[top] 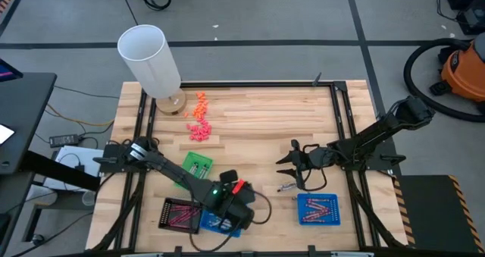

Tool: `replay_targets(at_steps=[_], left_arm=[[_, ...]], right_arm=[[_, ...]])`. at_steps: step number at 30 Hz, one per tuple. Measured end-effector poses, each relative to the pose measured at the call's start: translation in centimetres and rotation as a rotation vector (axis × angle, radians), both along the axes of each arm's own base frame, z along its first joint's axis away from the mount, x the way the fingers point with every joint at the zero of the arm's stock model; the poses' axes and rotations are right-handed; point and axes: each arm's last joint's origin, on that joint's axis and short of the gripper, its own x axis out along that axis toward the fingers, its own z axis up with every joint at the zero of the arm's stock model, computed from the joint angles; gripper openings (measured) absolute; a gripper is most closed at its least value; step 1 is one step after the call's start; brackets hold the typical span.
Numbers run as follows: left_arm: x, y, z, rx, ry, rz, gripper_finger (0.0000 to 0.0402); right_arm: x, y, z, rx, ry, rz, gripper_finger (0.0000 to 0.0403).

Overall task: Sort crayons
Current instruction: Put the white crayon into the left blue basket

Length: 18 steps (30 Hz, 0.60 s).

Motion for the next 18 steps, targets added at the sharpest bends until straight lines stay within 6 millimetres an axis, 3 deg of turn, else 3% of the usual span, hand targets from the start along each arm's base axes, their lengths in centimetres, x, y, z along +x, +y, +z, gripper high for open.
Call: replay_targets(at_steps=[10,18], left_arm=[[4.4,2.9,-2.4,0.048,-0.095,-0.006,0.0178],[6.7,4.5,-5.0,0.073,-0.114,-0.009,0.0178]], right_arm=[[-0.6,-0.3,-1.1,-0.031,0.122,-0.038,0.0159],[-0.1,-0.4,-0.4,-0.095,0.314,-0.170,0.0159]])
